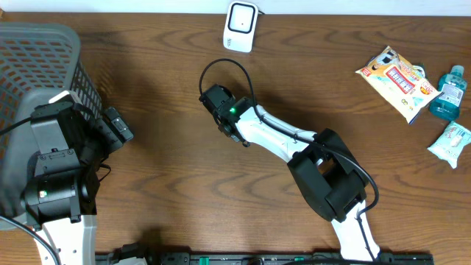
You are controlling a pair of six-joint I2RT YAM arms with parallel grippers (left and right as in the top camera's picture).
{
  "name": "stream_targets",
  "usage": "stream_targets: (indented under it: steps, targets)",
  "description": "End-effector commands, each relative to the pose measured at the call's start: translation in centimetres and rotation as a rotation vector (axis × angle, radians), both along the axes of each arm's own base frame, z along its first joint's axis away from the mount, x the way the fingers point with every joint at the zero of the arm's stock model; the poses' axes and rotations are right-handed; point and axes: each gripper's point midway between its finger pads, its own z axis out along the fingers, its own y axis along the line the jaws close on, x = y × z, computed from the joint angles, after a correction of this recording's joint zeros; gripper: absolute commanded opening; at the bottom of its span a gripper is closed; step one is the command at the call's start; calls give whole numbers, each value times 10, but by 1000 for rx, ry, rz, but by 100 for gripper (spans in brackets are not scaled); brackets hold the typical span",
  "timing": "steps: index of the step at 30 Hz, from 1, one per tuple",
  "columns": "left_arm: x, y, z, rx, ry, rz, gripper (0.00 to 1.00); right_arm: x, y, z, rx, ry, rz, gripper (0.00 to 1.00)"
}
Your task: Scan the item barcode
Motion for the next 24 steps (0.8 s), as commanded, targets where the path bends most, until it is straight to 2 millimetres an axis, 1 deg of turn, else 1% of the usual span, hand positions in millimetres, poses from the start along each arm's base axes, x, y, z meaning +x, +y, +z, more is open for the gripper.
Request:
stream_targets:
  steps: [1, 4, 7, 10, 13, 15, 18, 20, 24]
  targets:
    - [0, 4, 2, 3, -3, 21, 98, -5, -2, -11, 19, 19, -35, 1]
    - [0, 4, 2, 3, -3, 21, 98, 1, 4, -5, 64, -7, -79, 1]
    - [0, 4, 2, 3, -3, 21, 98, 7, 9, 7, 114, -29, -134, 1]
    - [0, 4, 2, 3, -3, 21, 98, 6, 25, 21, 206, 21, -123, 1]
    - [0, 4, 2, 3, -3, 21, 98, -2, 49, 35, 359, 134, -85, 1]
    - [0, 4, 2, 3, -3, 21, 98, -13, 67, 47, 500, 241, -46, 1]
    - [0, 4, 2, 3, -3, 21, 98, -29, 86, 61, 699, 413, 4, 1]
    - [0, 4, 2, 3, -3, 21, 98, -39, 93, 72, 838, 540, 31, 1]
    - [0, 4, 2, 3, -3, 21, 98, -45, 86, 90, 1040, 703, 41, 1]
